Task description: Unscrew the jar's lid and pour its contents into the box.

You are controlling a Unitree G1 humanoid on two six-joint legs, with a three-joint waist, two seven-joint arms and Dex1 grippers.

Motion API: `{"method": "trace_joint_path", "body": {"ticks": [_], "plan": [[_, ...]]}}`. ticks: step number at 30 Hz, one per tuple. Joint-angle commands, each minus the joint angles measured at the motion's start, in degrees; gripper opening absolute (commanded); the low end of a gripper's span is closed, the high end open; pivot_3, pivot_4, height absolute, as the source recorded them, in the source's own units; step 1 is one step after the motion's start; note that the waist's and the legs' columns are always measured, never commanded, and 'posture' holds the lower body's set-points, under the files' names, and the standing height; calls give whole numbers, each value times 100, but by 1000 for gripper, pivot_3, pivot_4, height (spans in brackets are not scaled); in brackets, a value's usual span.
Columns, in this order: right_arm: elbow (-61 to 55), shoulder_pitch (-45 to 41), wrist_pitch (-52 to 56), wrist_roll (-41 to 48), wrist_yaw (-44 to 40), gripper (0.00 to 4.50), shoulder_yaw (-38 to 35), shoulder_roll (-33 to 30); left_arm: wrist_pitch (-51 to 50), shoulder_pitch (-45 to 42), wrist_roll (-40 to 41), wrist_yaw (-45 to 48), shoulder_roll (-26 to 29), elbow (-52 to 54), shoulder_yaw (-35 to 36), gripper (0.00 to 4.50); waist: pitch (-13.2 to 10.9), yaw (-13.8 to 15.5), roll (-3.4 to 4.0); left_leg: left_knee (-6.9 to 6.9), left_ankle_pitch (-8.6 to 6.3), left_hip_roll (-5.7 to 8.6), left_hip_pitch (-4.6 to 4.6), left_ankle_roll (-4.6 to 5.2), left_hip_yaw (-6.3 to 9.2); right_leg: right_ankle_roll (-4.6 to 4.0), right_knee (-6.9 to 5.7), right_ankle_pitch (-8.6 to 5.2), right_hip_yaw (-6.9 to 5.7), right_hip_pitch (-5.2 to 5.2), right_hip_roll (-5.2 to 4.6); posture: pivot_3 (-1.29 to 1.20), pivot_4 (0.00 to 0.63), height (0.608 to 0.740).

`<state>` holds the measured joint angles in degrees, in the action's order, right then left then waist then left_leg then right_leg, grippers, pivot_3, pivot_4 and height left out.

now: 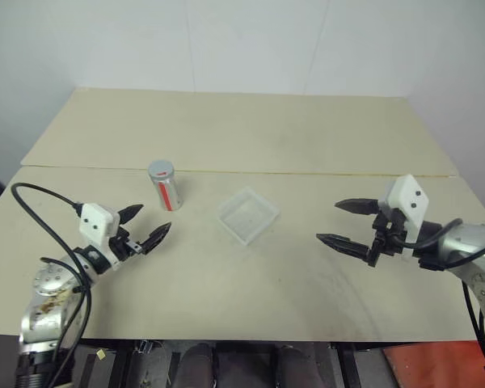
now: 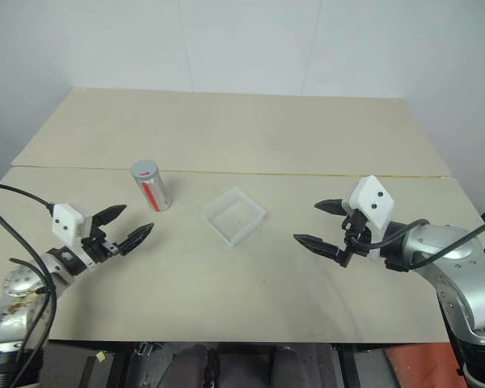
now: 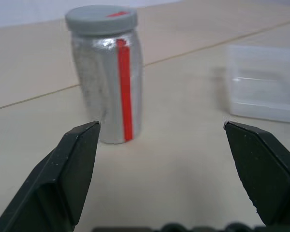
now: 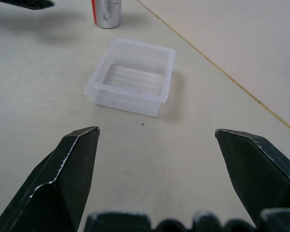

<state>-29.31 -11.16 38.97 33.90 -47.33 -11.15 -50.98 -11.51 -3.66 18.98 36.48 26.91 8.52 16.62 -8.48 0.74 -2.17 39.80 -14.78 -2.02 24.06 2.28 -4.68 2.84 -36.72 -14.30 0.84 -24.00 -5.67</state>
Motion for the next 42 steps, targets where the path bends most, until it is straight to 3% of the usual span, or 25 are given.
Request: {"method": "trace_joint_path", "body": {"ticks": [1,14,23,42], "plan": [[-63,-178,-157,-25,-12,4500,40,41,605,-109,-770,-1096,-629,202,-405,4464,1,5,-2,0,0,2,-1,1,1,0,0,0,-1,3,-2,0,150,740],[-253,-445,-71,106,-133,4500,-42,-126,1009,-736,-2072,-3157,-1764,-596,-991,4464,3,2,-4,-1,-1,3,1,2,7,1,-2,0,-2,0,0,0,150,740],[-337,-446,-69,145,-145,4500,-66,-151,1099,-1114,-2362,-3956,-1962,-1036,-951,4464,3,12,-5,0,-1,5,2,2,10,2,-2,1,-3,2,-3,0,150,740],[-523,-361,19,271,-123,4500,-162,-162,1551,-1960,-2531,-4649,-2195,-2389,-1098,4464,4,25,-6,0,-1,6,5,2,10,3,-4,2,-6,2,-2,0,150,740]]}}
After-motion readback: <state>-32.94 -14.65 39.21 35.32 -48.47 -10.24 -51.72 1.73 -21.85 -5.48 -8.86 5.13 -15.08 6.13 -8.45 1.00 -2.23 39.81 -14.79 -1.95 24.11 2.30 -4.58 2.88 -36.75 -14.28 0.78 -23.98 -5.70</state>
